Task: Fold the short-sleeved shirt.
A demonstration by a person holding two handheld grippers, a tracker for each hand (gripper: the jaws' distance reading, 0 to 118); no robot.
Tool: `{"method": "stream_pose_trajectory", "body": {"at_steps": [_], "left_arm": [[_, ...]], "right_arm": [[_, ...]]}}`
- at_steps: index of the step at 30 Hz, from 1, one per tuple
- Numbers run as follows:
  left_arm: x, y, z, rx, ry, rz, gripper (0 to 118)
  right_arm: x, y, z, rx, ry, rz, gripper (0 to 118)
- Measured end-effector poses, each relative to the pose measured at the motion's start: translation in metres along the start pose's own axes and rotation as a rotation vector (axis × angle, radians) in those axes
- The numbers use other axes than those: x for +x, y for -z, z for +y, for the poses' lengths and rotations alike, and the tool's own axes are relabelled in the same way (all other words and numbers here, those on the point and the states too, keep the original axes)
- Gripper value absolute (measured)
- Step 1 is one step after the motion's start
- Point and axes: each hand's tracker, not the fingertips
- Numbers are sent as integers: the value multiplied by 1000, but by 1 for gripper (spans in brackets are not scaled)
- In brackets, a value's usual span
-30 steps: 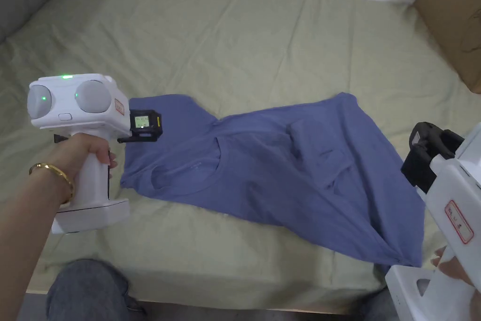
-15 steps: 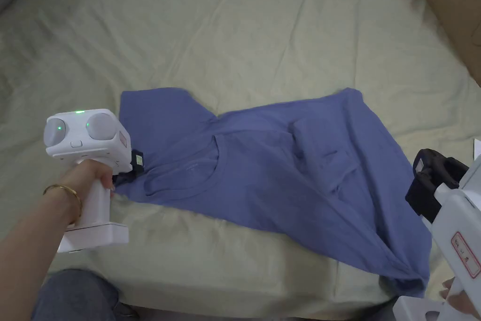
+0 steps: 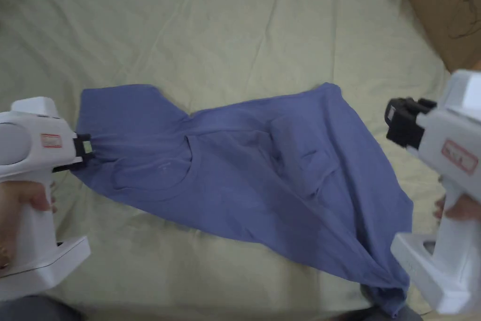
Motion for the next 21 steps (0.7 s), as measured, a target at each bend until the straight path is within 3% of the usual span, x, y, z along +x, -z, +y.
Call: {"method": "stream_pose_trajectory", "body": {"at_steps": [1,4,5,8,9,11,14,19,21], "left_arm": [[0,-5,0,17,-13,-12,0],[4,-11,1,36,-17,-17,0],[5,-12,0,48,-20,-17,0],[11,-14,-1,58,-27,-10,0],[11,-13,-2,63,-32,-7,0],[13,-11,-4,66,-36,12,0],[11,-3,-6,65,-68,28,0],[12,3,-8,61,-122,35,0],[11,7,-8,66,-141,43,0]], "right_arm": [[6,16,13,-37,-11,-18,12],[25,72,47,-173,-68,0,92],[27,89,54,-203,-75,-23,103],[36,145,73,-291,-148,-40,104],[39,166,78,-295,-139,-41,104],[49,207,78,-385,-100,-112,104],[67,267,72,-517,-69,-144,104],[89,341,52,-583,-5,-259,100],[88,362,45,-590,63,-197,99]]}}
